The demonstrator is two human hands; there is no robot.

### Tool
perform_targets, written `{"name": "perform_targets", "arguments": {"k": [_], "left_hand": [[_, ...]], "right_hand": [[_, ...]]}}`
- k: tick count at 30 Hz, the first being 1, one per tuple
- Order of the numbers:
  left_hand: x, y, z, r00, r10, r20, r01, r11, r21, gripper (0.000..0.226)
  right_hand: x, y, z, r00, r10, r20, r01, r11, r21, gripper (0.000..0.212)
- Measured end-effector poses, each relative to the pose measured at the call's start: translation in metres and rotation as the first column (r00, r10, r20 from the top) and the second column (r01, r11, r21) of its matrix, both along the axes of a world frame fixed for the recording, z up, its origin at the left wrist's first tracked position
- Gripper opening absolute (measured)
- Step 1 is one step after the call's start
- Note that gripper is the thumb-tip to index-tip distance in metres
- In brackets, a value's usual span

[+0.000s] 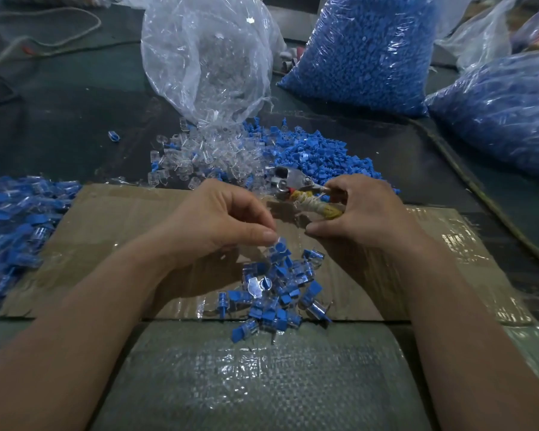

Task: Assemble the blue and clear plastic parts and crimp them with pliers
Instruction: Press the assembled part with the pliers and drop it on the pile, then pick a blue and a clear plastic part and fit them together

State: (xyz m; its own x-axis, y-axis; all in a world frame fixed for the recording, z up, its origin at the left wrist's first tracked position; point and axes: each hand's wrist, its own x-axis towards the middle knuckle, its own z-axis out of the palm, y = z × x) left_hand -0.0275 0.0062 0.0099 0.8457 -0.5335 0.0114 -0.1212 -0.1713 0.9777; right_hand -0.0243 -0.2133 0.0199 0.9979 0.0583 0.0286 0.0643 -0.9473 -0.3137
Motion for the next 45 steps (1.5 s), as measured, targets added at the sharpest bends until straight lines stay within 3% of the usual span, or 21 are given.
{"name": "perform_targets", "arguments": {"k": [3, 6, 8, 12, 16, 27, 31, 39, 45], "left_hand": [[-0.002, 0.002, -0.001, 0.999, 0.017, -0.037, -0.020, 0.997, -0.076, 0.018], [0.003, 0.003, -0.006, 0.969, 0.242, -0.049, -0.247, 0.952, -0.180, 0.012], [0.009, 0.004, -0.010, 0.906, 0.421, -0.040, -0.418, 0.879, -0.229, 0.008], [0.021, 0.002, -0.020, 0.777, 0.615, 0.139, -0.614, 0.788, -0.054, 0.021], [0.025, 0.001, -0.020, 0.805, 0.436, 0.402, -0.562, 0.777, 0.282, 0.016], [0.037, -0.023, -0.008, 0.835, 0.168, 0.524, -0.514, 0.575, 0.637, 0.036], [0.042, -0.026, -0.010, 0.807, 0.170, 0.565, -0.556, 0.542, 0.631, 0.031], [0.042, -0.017, -0.015, 0.806, 0.260, 0.532, -0.556, 0.641, 0.530, 0.017], [0.043, -0.012, -0.017, 0.801, 0.293, 0.522, -0.564, 0.661, 0.495, 0.011]], "right_hand": [[0.000, 0.002, 0.001, 0.999, 0.011, -0.044, -0.010, 0.999, 0.031, 0.084], [0.002, 0.000, -0.003, 0.999, -0.016, -0.036, 0.016, 1.000, 0.011, 0.072], [0.003, -0.001, -0.006, 0.999, -0.052, -0.009, 0.052, 0.999, 0.015, 0.074], [0.006, -0.005, -0.010, 0.990, -0.138, 0.032, 0.137, 0.990, 0.023, 0.080], [0.008, -0.007, -0.012, 0.981, -0.188, 0.040, 0.189, 0.982, -0.012, 0.078], [0.009, -0.006, -0.014, 0.984, -0.176, 0.008, 0.177, 0.984, -0.025, 0.078], [0.011, -0.008, -0.016, 0.987, -0.159, -0.030, 0.158, 0.987, -0.038, 0.082], [0.009, -0.008, -0.010, 0.994, -0.080, -0.070, 0.076, 0.995, -0.063, 0.066], [0.006, -0.011, -0.006, 0.994, 0.006, -0.108, -0.012, 0.998, -0.055, 0.063]]}}
